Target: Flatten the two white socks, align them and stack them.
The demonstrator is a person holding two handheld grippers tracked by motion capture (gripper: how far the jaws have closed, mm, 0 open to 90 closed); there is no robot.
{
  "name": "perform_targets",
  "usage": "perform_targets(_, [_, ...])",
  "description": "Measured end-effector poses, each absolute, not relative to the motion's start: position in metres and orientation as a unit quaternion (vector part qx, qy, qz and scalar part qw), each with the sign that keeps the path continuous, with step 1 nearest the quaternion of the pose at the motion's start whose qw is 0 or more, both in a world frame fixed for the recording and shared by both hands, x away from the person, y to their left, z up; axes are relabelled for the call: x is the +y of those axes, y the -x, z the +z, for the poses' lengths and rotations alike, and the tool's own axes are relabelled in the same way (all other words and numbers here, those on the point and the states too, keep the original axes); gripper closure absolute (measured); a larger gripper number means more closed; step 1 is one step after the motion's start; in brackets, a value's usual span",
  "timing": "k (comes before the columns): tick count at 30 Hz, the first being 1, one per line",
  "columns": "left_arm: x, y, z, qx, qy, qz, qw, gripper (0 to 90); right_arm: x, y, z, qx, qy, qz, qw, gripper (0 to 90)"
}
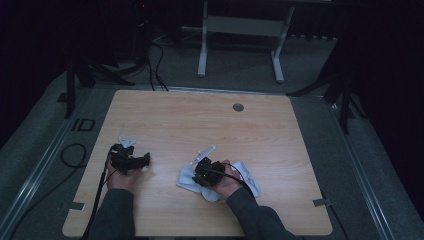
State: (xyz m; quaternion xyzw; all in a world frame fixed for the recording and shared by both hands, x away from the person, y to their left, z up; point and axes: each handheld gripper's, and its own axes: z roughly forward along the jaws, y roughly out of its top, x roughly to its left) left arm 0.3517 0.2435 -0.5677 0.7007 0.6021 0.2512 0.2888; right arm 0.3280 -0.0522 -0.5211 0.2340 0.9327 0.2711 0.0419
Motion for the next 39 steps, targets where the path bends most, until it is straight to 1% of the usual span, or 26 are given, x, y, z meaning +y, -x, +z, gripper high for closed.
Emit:
perform_targets(2, [0.244, -0.352, -0.568, 0.602, -0.701, 0.251, 0.289, 14.8, -0.051, -0.329, -0.526, 0.934, -0.235, 0.266, 0.039, 81.6])
perform_targets(3, [0.243, -0.352, -0.568, 0.602, -0.701, 0.251, 0.289, 14.8, -0.05, -0.329, -0.527, 0.935, -0.234, 0.265, 0.039, 79.5])
perform_targets(4, [0.243, -0.352, -0.568, 0.602, -0.701, 0.251, 0.289, 14.9, -0.049, -0.329, -0.529, 0.935, -0.233, 0.263, 0.039, 75.3])
perform_targets(5, [0.243, -0.352, -0.568, 0.602, -0.701, 0.251, 0.289, 14.8, -0.049, -0.329, -0.529, 0.935, -0.233, 0.263, 0.039, 75.3])
perform_targets(6, [0.244, -0.352, -0.568, 0.602, -0.701, 0.251, 0.289, 14.8, -0.049, -0.328, -0.529, 0.935, -0.232, 0.265, 0.044, 66.9])
perform_targets(8, [0.243, -0.352, -0.568, 0.602, -0.701, 0.251, 0.289, 14.8, -0.05, -0.327, -0.526, 0.933, -0.231, 0.27, 0.047, 60.6])
perform_targets(11, [0.244, -0.351, -0.568, 0.6, -0.702, 0.252, 0.289, 14.8, -0.053, -0.326, -0.52, 0.93, -0.233, 0.28, 0.056, 53.3])
perform_targets(14, [0.244, -0.35, -0.567, 0.598, -0.705, 0.249, 0.289, 14.9, -0.058, -0.328, -0.513, 0.926, -0.234, 0.288, 0.065, 49.6])
perform_targets(16, [0.244, -0.35, -0.567, 0.595, -0.707, 0.247, 0.29, 15.9, -0.061, -0.329, -0.51, 0.924, -0.239, 0.29, 0.07, 49.2])
perform_targets(17, [0.243, -0.349, -0.566, 0.594, -0.708, 0.248, 0.292, 18.7, -0.063, -0.33, -0.508, 0.924, -0.241, 0.29, 0.071, 48.6])
perform_targets(19, [0.243, -0.347, -0.565, 0.593, -0.709, 0.246, 0.29, 29.0, -0.067, -0.333, -0.507, 0.922, -0.245, 0.29, 0.075, 48.4])
perform_targets(20, [0.241, -0.345, -0.561, 0.597, -0.711, 0.24, 0.284, 35.4, -0.069, -0.333, -0.506, 0.921, -0.248, 0.291, 0.075, 48.4])
perform_targets(21, [0.241, -0.345, -0.561, 0.597, -0.711, 0.24, 0.284, 45.7, -0.071, -0.334, -0.505, 0.92, -0.25, 0.291, 0.077, 48.4])
perform_targets(22, [0.24, -0.343, -0.558, 0.594, -0.717, 0.234, 0.279, 52.6, -0.073, -0.335, -0.505, 0.919, -0.25, 0.293, 0.078, 48.4])
perform_targets(23, [0.235, -0.339, -0.554, 0.583, -0.729, 0.229, 0.277, 53.2, -0.076, -0.336, -0.504, 0.918, -0.254, 0.294, 0.077, 48.5])
perform_targets(25, [0.233, -0.336, -0.552, 0.576, -0.734, 0.228, 0.278, 56.0, -0.078, -0.337, -0.504, 0.918, -0.254, 0.294, 0.078, 48.6])
perform_targets(29, [0.225, -0.327, -0.539, 0.551, -0.746, 0.216, 0.306, 60.8, -0.089, -0.34, -0.5, 0.917, -0.26, 0.29, 0.089, 48.6])
perform_targets(31, [0.22, -0.322, -0.532, 0.529, -0.758, 0.21, 0.319, 66.5, -0.094, -0.341, -0.499, 0.915, -0.264, 0.288, 0.097, 48.7])
perform_targets(34, [0.21, -0.317, -0.525, 0.501, -0.775, 0.208, 0.324, 72.1, -0.102, -0.344, -0.497, 0.913, -0.271, 0.287, 0.103, 48.9])
perform_targets(37, [0.205, -0.314, -0.522, 0.488, -0.782, 0.205, 0.329, 77.1, -0.11, -0.345, -0.495, 0.911, -0.275, 0.287, 0.107, 49.0])
perform_targets(39, [0.198, -0.311, -0.519, 0.477, -0.787, 0.189, 0.344, 83.7, -0.115, -0.346, -0.494, 0.91, -0.276, 0.288, 0.109, 49.2])
